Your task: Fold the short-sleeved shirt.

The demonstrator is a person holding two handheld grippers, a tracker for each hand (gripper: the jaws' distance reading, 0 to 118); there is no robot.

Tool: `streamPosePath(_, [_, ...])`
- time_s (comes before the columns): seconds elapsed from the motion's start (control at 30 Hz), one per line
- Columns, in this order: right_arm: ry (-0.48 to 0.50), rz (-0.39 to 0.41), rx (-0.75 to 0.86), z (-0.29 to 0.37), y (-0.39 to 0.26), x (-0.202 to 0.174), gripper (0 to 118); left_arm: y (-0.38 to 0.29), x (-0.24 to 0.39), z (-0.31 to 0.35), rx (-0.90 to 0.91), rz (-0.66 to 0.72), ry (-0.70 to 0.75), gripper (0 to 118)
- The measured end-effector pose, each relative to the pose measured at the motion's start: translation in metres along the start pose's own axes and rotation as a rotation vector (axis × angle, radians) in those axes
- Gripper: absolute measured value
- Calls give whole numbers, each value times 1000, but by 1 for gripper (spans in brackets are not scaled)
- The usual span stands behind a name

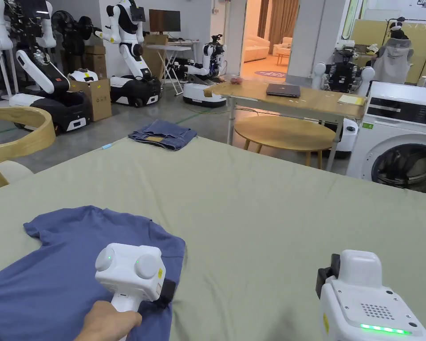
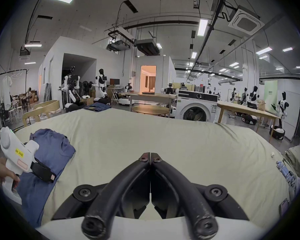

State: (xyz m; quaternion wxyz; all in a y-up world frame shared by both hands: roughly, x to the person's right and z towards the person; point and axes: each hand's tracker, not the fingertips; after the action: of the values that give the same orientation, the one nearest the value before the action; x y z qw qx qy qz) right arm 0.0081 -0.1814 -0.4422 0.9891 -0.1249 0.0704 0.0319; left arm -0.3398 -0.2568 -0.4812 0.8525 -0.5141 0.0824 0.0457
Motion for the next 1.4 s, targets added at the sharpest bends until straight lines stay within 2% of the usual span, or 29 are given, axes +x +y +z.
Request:
streamPosePath(0.03, [-3,0,1,1,0,1,0,0,2,1,6,-15,1,46])
streamPosePath(0.07, [-4,2,1,2,0,2,0,0,2,2,22,-36,7,23])
streamPosePath(0.1, [-6,5,1,3,0,3,0,1,1,3,31,-69,25,5])
streamPosePath(0.13, [-9,8,0,4,-1,4,0,0,0,4,43,-96,59,1])
streamPosePath(0.3, [-23,6,-3,9,-4,14,0,-9,-29,15,99,62,-92,1])
streamPosePath(0.4, [-37,-3,-6,11,-4,22,0,-11,-33,33,199,16,-100,1])
streamPosePath(0.57, [-59,-30,7,17,1,38,0,2,-42,76,331,82,-154,1])
streamPosePath(0.8, [-99,-51,38,31,12,60,0,45,-16,140,472,66,-242,1])
streamPosePath(1.03, [-153,-64,58,48,15,94,0,85,73,177,522,-79,-359,1])
streamPosePath(1.4, [-311,-80,76,96,13,170,0,92,292,200,477,-356,-644,1])
